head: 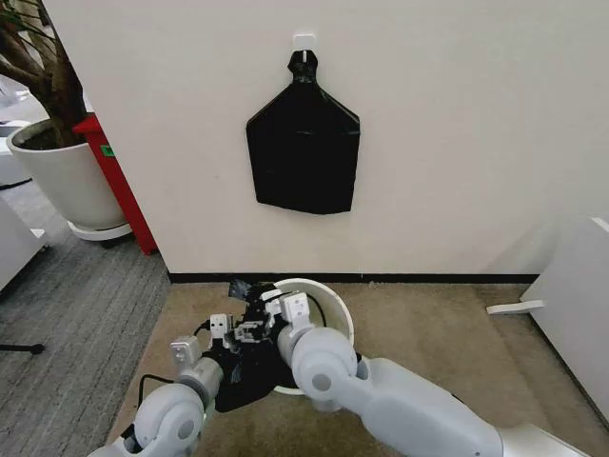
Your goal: Place the garbage bag over the trash bin.
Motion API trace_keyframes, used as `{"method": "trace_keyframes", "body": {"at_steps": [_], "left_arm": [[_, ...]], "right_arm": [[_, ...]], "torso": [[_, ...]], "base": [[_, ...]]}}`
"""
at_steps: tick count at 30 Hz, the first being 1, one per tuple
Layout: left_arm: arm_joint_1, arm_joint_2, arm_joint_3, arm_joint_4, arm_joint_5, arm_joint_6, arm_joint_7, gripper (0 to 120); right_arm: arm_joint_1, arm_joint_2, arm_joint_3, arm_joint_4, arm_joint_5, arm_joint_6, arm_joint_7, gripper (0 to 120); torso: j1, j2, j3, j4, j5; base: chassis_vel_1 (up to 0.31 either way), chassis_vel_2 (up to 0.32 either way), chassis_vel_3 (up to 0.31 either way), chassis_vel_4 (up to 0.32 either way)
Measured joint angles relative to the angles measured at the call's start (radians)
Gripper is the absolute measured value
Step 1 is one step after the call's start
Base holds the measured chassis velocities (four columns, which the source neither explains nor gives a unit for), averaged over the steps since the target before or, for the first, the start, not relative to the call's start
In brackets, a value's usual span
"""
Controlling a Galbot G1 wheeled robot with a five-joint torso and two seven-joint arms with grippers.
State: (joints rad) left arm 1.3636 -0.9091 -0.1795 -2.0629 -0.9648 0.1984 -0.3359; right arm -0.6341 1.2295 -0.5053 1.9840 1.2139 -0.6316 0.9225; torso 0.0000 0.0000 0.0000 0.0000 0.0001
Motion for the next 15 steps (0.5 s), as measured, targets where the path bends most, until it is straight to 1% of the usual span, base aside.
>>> {"method": "trace_keyframes", "body": {"at_steps": [8,15], "left_arm": [[0.004,-0.008,0.003,0.004,0.008,-0.002,0.003,4],[0.006,-0.007,-0.002,-0.004,0.009,-0.012,0.003,4]], "right_arm": [[0.013,-0.012,0.007,0.004,0.002,0.001,0.000,100],[0.000,-0.020,0.010,-0.011,-0.026,0.003,-0.017,100]], "torso": [[0.000,0.000,0.000,0.0000,-0.0001],[0.000,0.000,0.000,0.0000,0.0000]], "base": [[0.000,0.000,0.000,0.000],[0.000,0.000,0.000,0.000]]}}
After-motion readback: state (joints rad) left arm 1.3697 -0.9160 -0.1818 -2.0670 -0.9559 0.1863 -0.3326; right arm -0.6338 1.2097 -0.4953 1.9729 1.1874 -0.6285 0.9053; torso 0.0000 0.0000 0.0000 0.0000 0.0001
